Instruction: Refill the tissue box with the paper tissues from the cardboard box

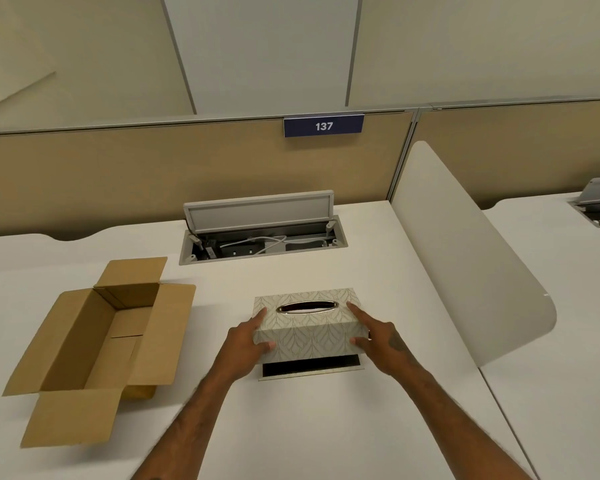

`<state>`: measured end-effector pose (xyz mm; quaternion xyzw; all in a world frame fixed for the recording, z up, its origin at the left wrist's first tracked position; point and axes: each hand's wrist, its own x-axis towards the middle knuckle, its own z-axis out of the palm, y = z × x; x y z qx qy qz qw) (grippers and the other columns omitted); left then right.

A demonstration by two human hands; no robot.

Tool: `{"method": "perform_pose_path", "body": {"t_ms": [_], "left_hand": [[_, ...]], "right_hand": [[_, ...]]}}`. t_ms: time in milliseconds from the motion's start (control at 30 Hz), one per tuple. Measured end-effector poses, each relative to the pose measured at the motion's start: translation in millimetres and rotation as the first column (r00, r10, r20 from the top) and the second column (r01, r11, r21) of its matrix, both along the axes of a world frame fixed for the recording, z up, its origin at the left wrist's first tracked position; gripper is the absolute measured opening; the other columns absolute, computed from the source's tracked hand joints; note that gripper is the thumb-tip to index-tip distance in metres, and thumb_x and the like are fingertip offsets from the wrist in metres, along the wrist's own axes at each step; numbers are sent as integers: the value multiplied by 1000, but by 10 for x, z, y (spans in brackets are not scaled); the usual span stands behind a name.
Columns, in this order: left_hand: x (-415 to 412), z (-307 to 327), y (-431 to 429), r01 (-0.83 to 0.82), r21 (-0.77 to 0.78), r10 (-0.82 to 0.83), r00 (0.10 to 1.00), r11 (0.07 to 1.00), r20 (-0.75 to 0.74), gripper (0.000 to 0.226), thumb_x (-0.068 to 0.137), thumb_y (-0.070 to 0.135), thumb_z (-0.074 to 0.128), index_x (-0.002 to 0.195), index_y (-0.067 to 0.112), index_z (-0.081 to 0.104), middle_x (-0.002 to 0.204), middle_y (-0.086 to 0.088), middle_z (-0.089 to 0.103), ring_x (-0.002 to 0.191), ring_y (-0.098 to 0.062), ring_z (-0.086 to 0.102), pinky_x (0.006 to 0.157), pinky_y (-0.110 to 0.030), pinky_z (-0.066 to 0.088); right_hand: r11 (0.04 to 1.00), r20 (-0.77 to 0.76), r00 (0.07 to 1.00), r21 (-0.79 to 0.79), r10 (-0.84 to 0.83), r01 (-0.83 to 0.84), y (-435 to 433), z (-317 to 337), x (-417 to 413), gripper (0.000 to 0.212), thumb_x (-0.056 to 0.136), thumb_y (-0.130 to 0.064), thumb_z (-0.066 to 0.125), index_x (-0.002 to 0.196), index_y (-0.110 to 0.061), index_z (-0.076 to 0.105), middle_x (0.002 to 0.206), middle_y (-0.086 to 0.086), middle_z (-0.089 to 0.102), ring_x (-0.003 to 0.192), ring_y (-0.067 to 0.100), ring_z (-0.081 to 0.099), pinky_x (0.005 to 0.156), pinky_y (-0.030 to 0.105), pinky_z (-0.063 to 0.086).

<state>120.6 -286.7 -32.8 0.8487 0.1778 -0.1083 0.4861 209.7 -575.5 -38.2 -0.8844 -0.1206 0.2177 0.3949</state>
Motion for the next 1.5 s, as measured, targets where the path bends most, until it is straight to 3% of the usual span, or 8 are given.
{"method": "perform_pose_path", "body": {"t_ms": [167,300,400,500,867,1133,1367,1500], "left_hand": [[-225,-149,-125,-47,10,46,995,999,92,80,81,5,74,147,23,33,151,0,40,139,-13,35,105,-16,28],[-341,-256,-209,-67,39,62,989,997,135,84,78,2,75,148,23,32,150,1,42,137,-14,37,111,-26,33],[-399,-315,-245,-68,87,53,984,994,170,86,78,2,75,148,25,31,149,3,41,136,-11,37,109,-19,29],[-447,-365,-282,-52,144,23,979,988,201,87,79,4,74,149,26,28,151,4,35,136,-8,33,110,-20,28],[-474,-480,-283,-42,198,3,981,979,196,84,83,7,72,150,26,24,156,0,30,139,-11,30,108,-16,25],[-468,-475,-264,-19,183,-15,983,983,184,85,83,5,71,150,25,23,157,-6,29,143,-21,31,115,-35,34],[-565,-249,-124,-36,255,-10,984,966,178,81,80,37,75,148,31,31,161,10,11,145,-10,23,108,-22,27],[-757,-49,-86,-97,397,1,972,913,234,68,90,57,48,149,34,25,161,14,10,146,-8,20,110,-34,34]], "right_hand": [[997,146,988,-77,42,-31,-80,-187,-183,82,87,-22,67,137,-66,19,108,-9,65,74,-8,54,77,10,43],[988,250,964,-145,87,-51,-93,-309,-341,78,90,-18,65,147,-45,19,108,5,65,96,19,62,87,23,50],[988,279,958,-156,67,-24,-81,-353,-422,73,91,-15,64,151,-32,26,119,8,64,106,23,62,90,16,41],[987,301,951,-155,76,-30,-73,-362,-475,70,93,-12,62,151,-22,26,137,8,57,120,25,58,100,24,44],[985,348,935,-172,72,-11,-60,-366,-520,72,92,-11,63,150,-16,22,139,10,56,118,29,60,97,36,51],[980,292,952,-193,92,-36,-54,-333,-570,81,91,-15,64,152,-17,11,147,13,47,130,31,52,107,37,43],[959,210,967,-271,146,-86,-27,-265,-643,101,84,-52,66,155,-24,0,164,11,1,150,29,16,118,39,29],[884,372,911,-468,181,16,119,-151,-731,96,79,-82,16,154,-24,1,161,15,-15,151,38,-4,117,54,21]]}}
